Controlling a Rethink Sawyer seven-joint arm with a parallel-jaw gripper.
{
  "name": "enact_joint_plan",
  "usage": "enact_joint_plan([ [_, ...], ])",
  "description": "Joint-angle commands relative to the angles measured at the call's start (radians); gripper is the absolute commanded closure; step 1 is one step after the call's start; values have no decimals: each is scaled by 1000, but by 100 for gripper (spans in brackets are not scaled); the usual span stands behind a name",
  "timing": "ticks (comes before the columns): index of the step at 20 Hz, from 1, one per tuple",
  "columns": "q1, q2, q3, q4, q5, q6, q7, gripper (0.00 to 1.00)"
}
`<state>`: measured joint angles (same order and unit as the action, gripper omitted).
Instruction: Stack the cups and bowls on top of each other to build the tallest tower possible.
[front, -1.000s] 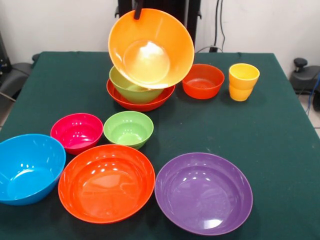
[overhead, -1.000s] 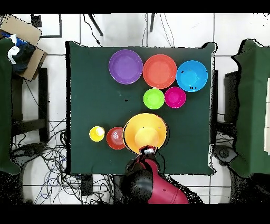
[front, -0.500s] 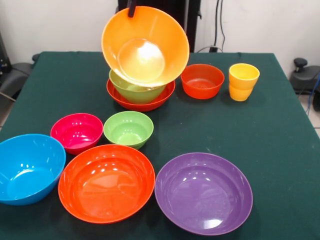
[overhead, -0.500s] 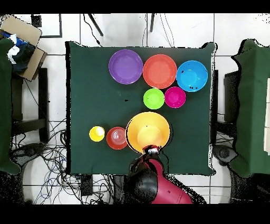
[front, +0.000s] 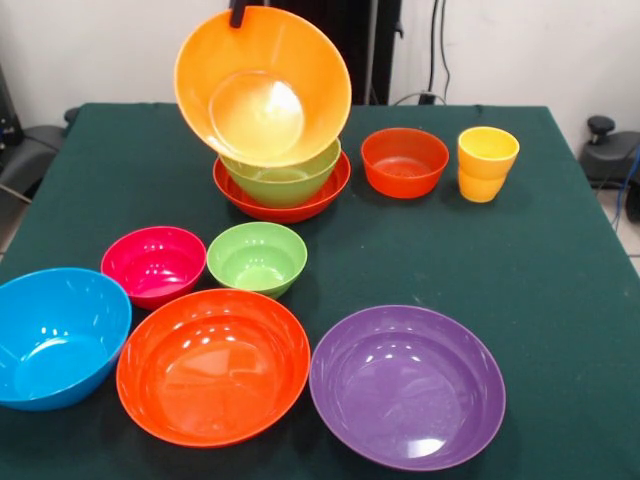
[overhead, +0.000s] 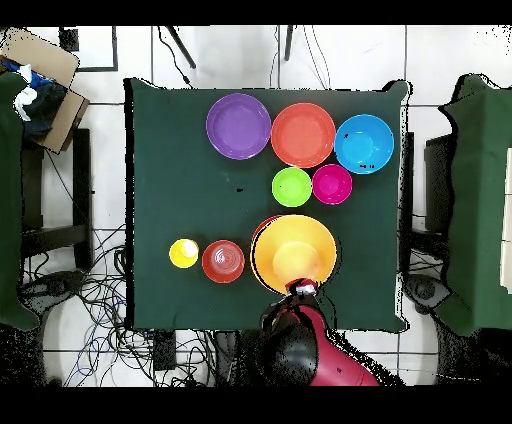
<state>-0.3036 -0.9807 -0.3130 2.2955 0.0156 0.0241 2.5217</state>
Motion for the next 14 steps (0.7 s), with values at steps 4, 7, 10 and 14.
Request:
enact_joint_plan([
  [4,32,18,70,-9,-41,19,52,100],
  [7,41,22,67,-16,-35,25,54,100],
  [10,50,28,70,-20,-27,25,61,100],
  [14,74,33,57,-31,-13,37,69,100],
])
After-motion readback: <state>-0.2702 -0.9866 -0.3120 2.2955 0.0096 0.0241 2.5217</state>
